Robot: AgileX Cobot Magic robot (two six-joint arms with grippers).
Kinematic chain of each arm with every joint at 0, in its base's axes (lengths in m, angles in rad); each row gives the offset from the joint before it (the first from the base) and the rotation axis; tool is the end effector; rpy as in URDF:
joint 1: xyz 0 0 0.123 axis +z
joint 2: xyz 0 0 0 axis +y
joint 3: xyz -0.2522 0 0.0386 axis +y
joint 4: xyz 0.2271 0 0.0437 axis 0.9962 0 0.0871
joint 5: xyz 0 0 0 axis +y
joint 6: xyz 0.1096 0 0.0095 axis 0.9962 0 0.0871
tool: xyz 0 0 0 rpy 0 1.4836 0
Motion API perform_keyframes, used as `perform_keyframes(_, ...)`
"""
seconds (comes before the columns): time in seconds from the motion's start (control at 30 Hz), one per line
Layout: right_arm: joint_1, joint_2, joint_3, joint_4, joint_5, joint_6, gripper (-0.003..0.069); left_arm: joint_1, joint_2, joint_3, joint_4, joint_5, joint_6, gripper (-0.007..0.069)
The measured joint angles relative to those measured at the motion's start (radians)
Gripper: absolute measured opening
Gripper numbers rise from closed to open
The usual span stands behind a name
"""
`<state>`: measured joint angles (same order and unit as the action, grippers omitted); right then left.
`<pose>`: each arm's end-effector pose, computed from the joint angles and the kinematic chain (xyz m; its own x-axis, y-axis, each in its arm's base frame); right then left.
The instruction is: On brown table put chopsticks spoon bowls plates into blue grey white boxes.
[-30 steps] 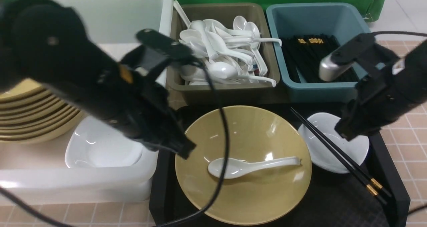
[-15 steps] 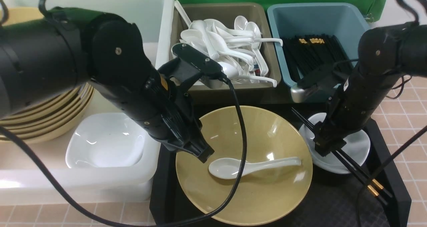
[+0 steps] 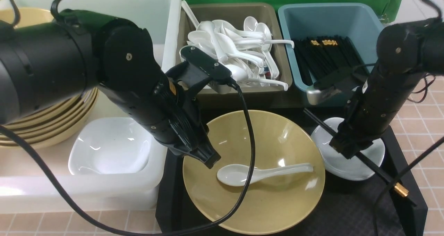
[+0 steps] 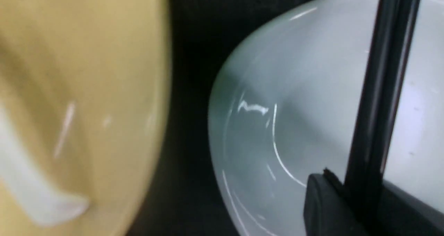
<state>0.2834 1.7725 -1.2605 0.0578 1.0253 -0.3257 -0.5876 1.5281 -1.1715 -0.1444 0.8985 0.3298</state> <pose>0.3066 0.0950 0.1801 -0.8286 -0.5445 -0.1302 -0.5504 0.8348 0.0116 0.2421 -0.1762 0.2379 -0.6027 0.6846 -0.4100 0.7525 0.6586 -0.0063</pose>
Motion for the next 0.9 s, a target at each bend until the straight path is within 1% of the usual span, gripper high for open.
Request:
perform_keyframes(0.13, 0.000, -0.060, -0.014, 0.000, 0.007, 0.000, 0.0153, 0.000, 0.000, 0.000, -0.008, -0.056, 0.000, 0.0001)
perform_keyframes(0.2, 0.000, -0.089, -0.071, -0.007, -0.013, 0.000, 0.0153, 0.000, 0.007, -0.006, -0.024, -0.161, -0.004, 0.0001)
perform_keyframes(0.23, -0.001, -0.089, -0.077, -0.009, -0.016, 0.000, 0.0153, 0.000, 0.009, -0.008, -0.025, -0.169, -0.004, 0.0001)
perform_keyframes(0.27, -0.004, -0.090, -0.123, -0.012, -0.055, 0.000, 0.0153, 0.000, 0.024, -0.034, -0.037, -0.229, -0.004, 0.0001)
perform_keyframes(0.37, -0.020, -0.081, -0.201, -0.014, -0.180, 0.011, 0.0153, 0.000, 0.077, -0.126, -0.058, -0.300, -0.004, 0.0001)
perform_keyframes(0.4, -0.024, -0.078, -0.206, -0.014, -0.201, 0.014, 0.0153, 0.000, 0.086, -0.143, -0.059, -0.306, -0.004, 0.0001)
perform_keyframes(0.43, -0.039, -0.061, -0.252, -0.014, -0.295, 0.041, 0.0153, 0.000, 0.124, -0.216, -0.063, -0.317, -0.004, 0.0001)
perform_keyframes(0.5, -0.058, -0.034, -0.289, -0.014, -0.394, 0.079, 0.0153, 0.000, 0.167, -0.292, -0.065, -0.322, -0.004, 0.0001)
perform_keyframes(0.53, -0.063, -0.025, -0.297, -0.014, -0.417, 0.090, 0.0153, 0.000, 0.175, -0.319, -0.065, -0.324, -0.004, 0.0001)
perform_keyframes(0.57, -0.081, 0.012, -0.325, -0.014, -0.511, 0.127, 0.0153, 0.000, 0.199, -0.371, -0.065, -0.328, -0.004, 0.0001)
perform_keyframes(0.7, -0.127, 0.127, -0.389, -0.015, -0.685, 0.220, 0.0153, 0.000, 0.243, -0.480, -0.065, -0.342, -0.004, 0.0001)
perform_keyframes(0.8, -0.153, 0.213, -0.427, -0.015, -0.709, 0.254, 0.0153, 0.000, 0.245, -0.492, -0.065, -0.334, -0.004, 0.0001)
perform_keyframes(0.9, -0.168, 0.283, -0.464, -0.015, -0.640, 0.271, 0.0171, 0.000, 0.245, -0.494, -0.044, -0.276, -0.008, 0.0001)
